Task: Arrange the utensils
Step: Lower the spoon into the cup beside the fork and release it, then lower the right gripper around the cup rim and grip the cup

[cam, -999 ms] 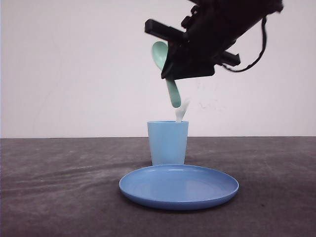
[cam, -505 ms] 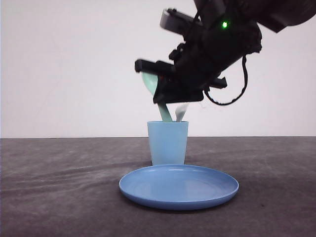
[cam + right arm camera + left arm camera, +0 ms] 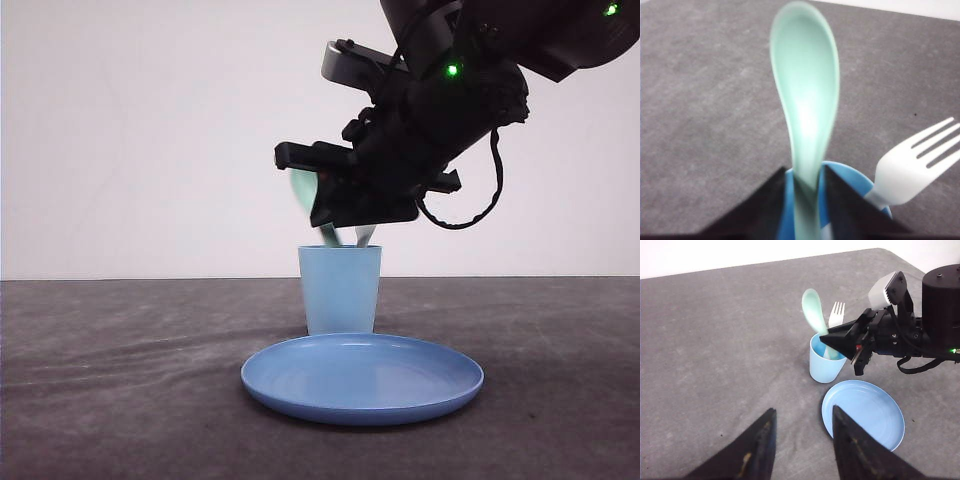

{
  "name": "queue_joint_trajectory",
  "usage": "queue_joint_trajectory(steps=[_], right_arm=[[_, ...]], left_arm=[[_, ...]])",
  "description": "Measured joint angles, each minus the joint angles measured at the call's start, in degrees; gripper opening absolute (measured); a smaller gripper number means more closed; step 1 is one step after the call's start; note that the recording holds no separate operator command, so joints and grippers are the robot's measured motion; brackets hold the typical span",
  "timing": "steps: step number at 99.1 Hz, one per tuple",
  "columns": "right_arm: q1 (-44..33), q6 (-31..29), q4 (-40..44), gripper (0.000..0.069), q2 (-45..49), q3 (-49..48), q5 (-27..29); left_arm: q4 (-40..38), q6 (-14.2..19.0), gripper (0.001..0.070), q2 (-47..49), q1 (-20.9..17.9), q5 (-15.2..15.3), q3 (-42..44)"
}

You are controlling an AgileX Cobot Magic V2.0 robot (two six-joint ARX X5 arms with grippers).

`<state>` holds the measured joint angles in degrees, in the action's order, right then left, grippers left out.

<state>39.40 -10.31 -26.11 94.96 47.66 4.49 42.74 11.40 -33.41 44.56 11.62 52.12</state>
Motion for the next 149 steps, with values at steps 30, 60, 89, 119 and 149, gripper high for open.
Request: queue_joint_trajectory(steps=[30,60,89,119,149], right_arm=[[0.0,0.0,0.04,0.0401,-0.79,-0.02,-0.04],[1.33,0.04,9.6,0.0419,-15.17,0.0,-0.85],[1.92,0.04,26.75,0.068,-30.21,0.04,-1.51],[2.95,-0.55,41.07,0.0682,-31.67,0.2,-1.86],[4.11,-3.28,40.54,0.0682,-24.3,0.2,-1.27]], left_arm=[[0.0,0.0,0.0196,0.0,0.0,0.0,0.0],[0.02,0.0,0.0196,0.0,0.0,0.02,0.0],[0.04,0.0,0.0196,0.0,0.0,0.02,0.0],[0.11,0.0,0.0196,0.0,0.0,0.02,0.0],[0.39,0.0,0.0196,0.0,0.0,0.02,0.0]])
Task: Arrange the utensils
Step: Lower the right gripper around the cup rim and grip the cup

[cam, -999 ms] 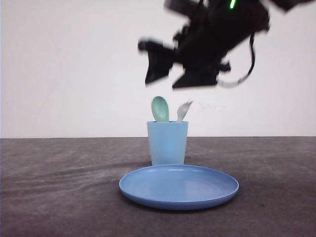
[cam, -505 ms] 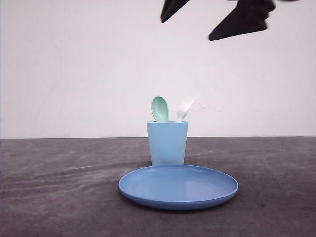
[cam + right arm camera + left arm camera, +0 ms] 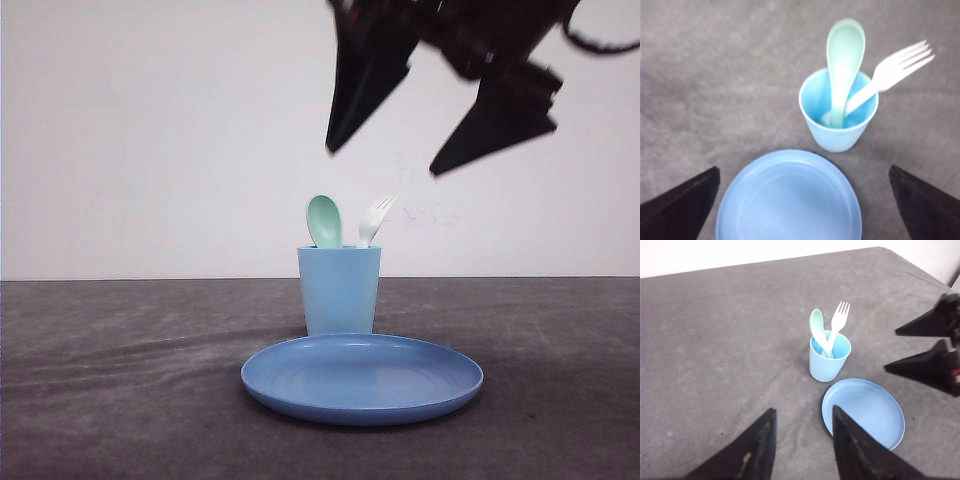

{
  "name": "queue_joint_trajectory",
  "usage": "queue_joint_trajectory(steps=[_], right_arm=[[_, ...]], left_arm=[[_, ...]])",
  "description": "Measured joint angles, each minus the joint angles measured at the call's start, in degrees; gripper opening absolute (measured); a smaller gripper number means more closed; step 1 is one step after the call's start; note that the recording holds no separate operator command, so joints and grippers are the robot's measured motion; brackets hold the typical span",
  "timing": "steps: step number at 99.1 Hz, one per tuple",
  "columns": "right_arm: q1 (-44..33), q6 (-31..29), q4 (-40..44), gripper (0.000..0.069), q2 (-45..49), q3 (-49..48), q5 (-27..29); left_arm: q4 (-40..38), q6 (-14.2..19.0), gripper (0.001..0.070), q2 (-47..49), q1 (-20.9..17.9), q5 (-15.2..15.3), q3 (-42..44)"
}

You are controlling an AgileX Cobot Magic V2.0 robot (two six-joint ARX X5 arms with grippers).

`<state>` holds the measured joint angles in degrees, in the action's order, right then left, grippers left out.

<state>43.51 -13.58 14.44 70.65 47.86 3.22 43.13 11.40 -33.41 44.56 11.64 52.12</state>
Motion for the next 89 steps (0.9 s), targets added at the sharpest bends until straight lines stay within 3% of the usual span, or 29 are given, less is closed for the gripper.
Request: queue_joint_trajectory(steps=[48,89], right_arm=[[0.74,-4.79,-12.39,0.0682,17.16,0.0,0.59],[0.55,-7.13,-21.18,0.0682,23.37,0.0,2.64]], left_arm=[[2.05,0.0,0.0196,0.0,0.0,0.0,0.0],[2.49,0.0,0.0196,0.0,0.0,0.0,0.0]])
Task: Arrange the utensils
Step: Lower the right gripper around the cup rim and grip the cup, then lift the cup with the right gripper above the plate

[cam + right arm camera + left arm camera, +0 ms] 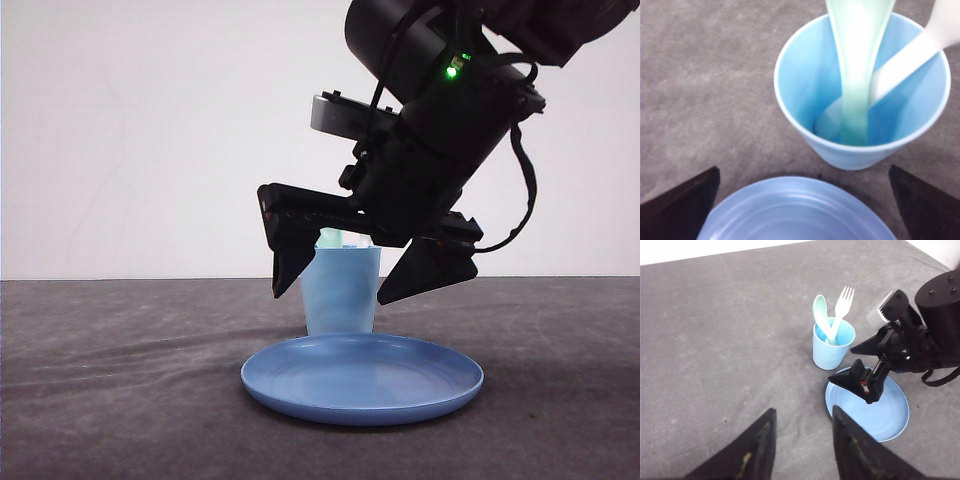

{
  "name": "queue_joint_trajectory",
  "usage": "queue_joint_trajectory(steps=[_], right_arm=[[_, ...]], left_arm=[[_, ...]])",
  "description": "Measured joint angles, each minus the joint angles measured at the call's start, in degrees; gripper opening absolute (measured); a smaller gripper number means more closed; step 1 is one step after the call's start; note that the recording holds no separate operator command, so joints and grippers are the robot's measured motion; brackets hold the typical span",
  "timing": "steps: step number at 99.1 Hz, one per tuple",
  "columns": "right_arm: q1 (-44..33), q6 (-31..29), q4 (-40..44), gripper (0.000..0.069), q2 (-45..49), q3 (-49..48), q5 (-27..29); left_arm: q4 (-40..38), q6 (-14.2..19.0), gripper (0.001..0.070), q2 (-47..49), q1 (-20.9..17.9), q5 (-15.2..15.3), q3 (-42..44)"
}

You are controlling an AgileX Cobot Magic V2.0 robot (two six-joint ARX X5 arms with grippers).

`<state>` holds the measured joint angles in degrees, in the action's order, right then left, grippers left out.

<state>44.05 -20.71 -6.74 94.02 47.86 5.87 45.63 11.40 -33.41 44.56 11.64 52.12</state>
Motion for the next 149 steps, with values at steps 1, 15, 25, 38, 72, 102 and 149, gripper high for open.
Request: queue_joint_trajectory(steps=[1,15,25,38,72,102,149], right_arm=[[-0.04,0.0,-0.09,0.0682,0.04,0.0,0.0],[-0.85,-0.15,-1.99,0.0681,0.17,0.0,0.0],[-1.66,-0.17,-2.62,0.0681,0.17,0.11,-0.9],[-2.47,-0.17,-2.58,0.0681,0.59,0.92,-2.03],[-2.84,-0.15,-2.4,0.0681,5.16,3.52,-2.67],[-3.56,-0.13,-4.61,0.0681,6.84,4.15,-2.14],[-4.7,-0.11,-4.66,0.0587,7.3,4.72,-1.6]], left_arm=[[0.0,0.0,0.0196,0.0,0.0,0.0,0.0],[-0.02,0.0,0.0196,0.0,0.0,0.0,0.0],[-0.09,0.0,0.0196,0.0,0.0,0.0,0.0],[-0.48,0.0,0.0196,0.0,0.0,0.0,0.0],[-0.83,0.0,0.0196,0.0,0.0,0.0,0.0],[-0.85,-0.02,0.0196,0.0,0.0,0.0,0.0],[-0.83,-0.07,0.0196,0.0,0.0,-0.02,0.0]])
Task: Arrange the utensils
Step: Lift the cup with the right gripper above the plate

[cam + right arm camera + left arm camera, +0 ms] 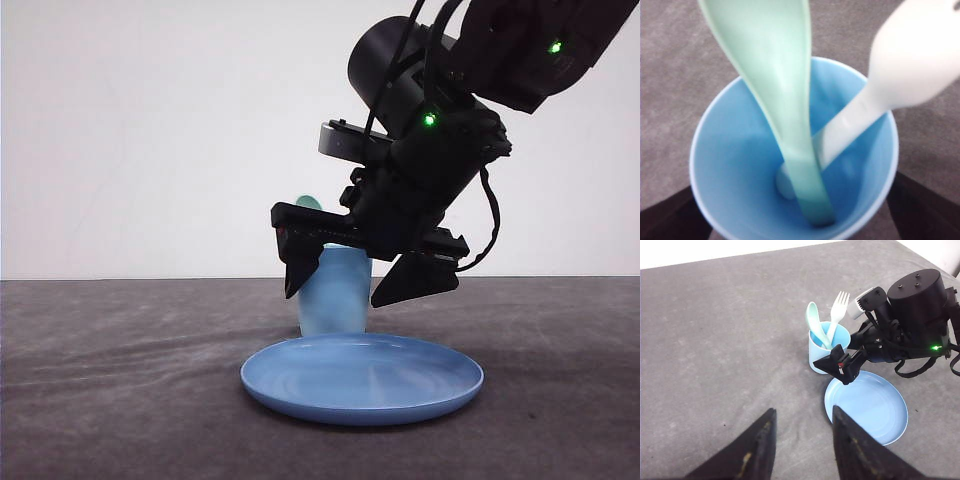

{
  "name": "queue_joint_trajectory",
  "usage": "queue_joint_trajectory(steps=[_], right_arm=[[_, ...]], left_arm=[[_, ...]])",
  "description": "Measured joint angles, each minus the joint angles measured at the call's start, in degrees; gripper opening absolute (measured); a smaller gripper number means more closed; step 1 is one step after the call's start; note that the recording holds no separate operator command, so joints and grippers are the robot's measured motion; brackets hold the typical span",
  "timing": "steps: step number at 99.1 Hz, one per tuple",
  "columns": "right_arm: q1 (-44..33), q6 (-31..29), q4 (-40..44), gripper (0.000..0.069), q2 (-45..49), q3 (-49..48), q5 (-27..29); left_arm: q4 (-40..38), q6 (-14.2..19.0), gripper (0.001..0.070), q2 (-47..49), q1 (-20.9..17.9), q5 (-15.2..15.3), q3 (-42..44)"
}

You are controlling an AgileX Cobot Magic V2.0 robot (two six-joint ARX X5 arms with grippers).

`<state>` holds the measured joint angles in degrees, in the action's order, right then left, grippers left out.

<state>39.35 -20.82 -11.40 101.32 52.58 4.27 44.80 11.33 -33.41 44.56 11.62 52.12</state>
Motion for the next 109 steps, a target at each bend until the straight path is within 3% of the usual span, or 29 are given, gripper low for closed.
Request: queue_joint_trajectory(steps=[13,31,70,109], right_arm=[[0.0,0.04,0.02,0.0466,0.0,0.0,0.04],[0.0,0.44,0.02,0.0422,0.0,0.0,0.04],[0.02,1.79,0.63,0.0418,-0.98,0.0,0.04],[0.61,7.32,8.94,0.0417,-12.74,0.0,0.22]], left_arm=[[0.0,0.0,0.0196,0.0,0.0,0.02,0.0],[0.0,0.0,0.0196,0.0,0.0,0.02,0.0],[0.0,0.0,0.0196,0.0,0.0,0.02,0.0],[0.0,0.0,0.0196,0.0,0.0,0.02,0.0]])
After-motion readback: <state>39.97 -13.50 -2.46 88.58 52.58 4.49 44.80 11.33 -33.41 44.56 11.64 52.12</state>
